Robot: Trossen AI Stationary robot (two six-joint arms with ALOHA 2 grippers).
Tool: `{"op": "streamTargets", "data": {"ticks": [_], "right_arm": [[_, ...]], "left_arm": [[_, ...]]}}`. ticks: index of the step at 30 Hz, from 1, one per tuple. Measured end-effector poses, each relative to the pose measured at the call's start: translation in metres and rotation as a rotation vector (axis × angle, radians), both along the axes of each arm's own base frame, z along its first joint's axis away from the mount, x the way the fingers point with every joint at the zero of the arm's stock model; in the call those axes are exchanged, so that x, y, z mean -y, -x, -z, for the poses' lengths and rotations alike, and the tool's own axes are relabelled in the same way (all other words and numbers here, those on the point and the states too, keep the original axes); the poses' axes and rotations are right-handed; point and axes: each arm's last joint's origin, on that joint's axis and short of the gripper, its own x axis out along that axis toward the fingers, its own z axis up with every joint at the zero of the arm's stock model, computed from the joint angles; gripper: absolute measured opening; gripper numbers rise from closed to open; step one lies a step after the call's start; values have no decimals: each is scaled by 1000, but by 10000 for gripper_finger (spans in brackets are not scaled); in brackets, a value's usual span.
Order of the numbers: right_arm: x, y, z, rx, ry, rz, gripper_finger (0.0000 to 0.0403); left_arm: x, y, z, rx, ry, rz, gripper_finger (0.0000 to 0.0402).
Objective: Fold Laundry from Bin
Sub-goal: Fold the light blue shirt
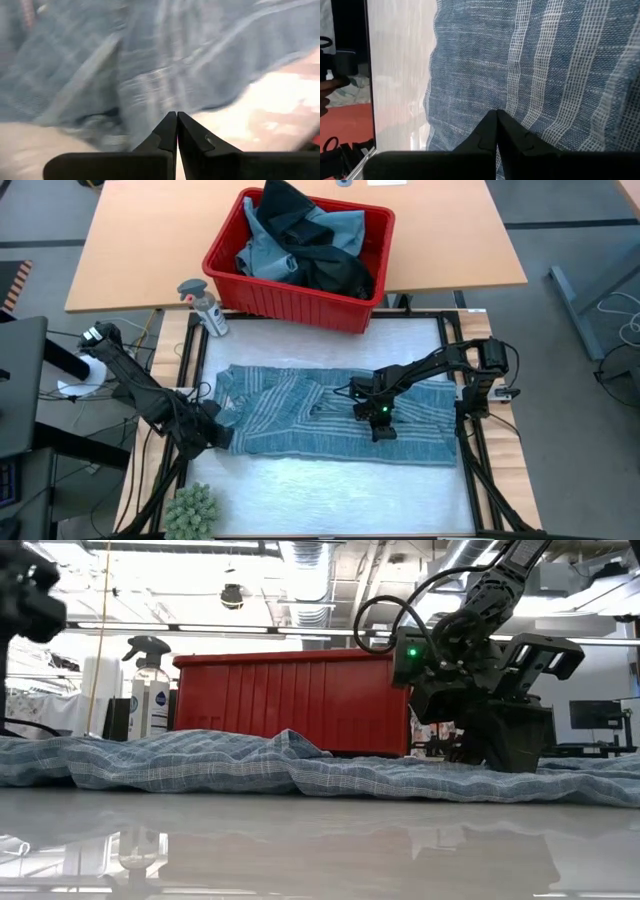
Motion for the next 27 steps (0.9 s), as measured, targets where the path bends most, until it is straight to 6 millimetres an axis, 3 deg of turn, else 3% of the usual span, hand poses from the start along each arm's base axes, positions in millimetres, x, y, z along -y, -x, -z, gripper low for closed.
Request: {"op": "streamTargets", "data": {"ticks": [8, 15, 18, 23, 27], "right_arm": [[15, 9, -33, 36, -3, 102, 38], [37, 13, -91, 236, -19, 314, 39], [45, 12, -112, 369, 68, 418, 47], [62, -7, -130, 618, 200, 625, 86], [74, -22, -124, 665, 155, 699, 137]], "left_arm": [[-5, -3, -8, 121, -105, -54, 0], [-9, -6, -9, 132, -167, -34, 0], [-11, -7, -8, 126, -199, -19, 0], [-15, -7, -4, 131, -259, -37, 0], [-16, -8, -2, 129, -263, -44, 0]]}}
